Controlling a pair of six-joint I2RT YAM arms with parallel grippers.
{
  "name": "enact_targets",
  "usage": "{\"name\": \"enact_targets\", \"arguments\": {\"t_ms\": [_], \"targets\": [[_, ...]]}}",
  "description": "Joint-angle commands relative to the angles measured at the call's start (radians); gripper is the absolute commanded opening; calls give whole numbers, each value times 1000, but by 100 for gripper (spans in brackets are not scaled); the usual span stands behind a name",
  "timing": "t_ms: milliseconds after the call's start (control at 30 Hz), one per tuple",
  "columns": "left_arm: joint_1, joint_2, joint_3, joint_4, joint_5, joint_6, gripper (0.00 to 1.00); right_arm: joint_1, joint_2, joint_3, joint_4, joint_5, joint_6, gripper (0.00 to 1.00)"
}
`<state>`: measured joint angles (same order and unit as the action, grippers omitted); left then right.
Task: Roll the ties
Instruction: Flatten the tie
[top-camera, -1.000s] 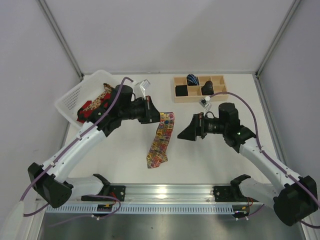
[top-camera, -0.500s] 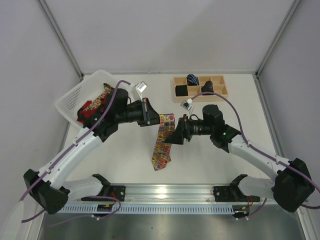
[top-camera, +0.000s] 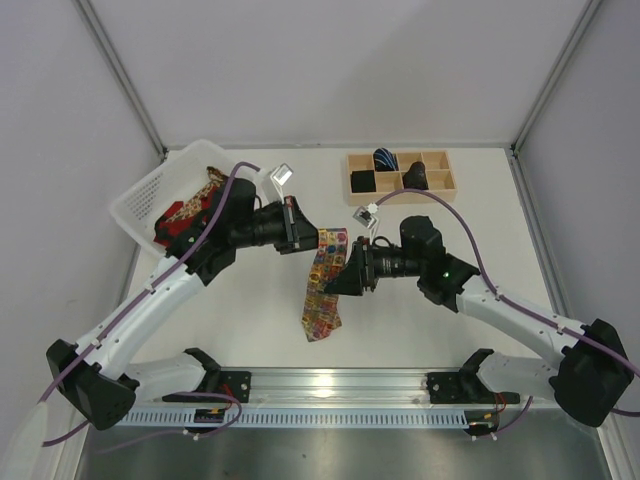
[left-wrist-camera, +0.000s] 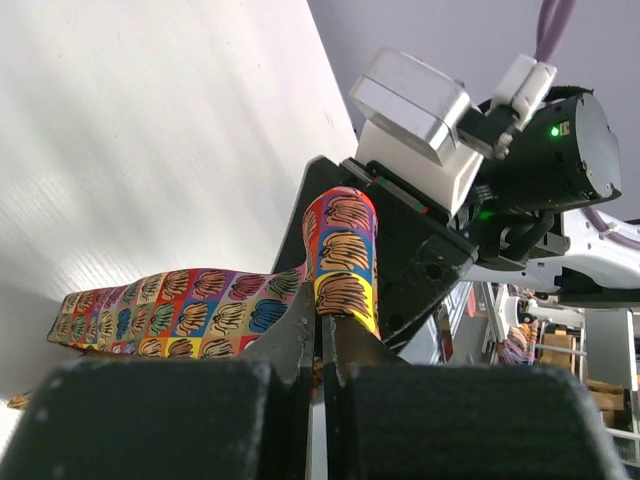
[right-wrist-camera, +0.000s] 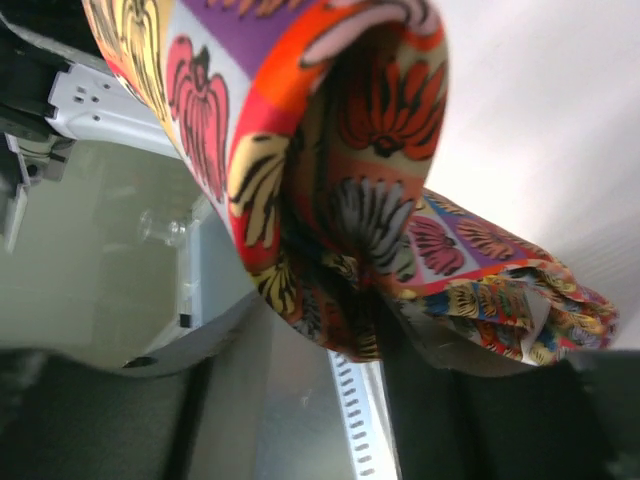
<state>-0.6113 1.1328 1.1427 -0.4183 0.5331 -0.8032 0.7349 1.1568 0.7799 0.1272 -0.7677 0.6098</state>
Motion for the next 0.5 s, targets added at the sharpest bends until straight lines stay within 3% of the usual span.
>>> {"name": "enact_targets", "arguments": {"t_ms": [0,33,67,167,333,467], "targets": [[-7,1,45,58,5,-28,0,14,-28,-1,19,19,18,40],[-7,2,46,59,8,-30,0,12,-25,2,12,19,21,32],[-7,4,46,53,1,-21,1,14,-25,22,8,13,36,15],[-5,10,43,6,-44,21,0,15,-31,76,-53,10,50,2],[-7,19,-38,-25,-64,90,0,15,-66,191,-31,-24,183,0],[-8,13,-226,59,-27,95,0,12,-55,266,-26,16,298,0]]}}
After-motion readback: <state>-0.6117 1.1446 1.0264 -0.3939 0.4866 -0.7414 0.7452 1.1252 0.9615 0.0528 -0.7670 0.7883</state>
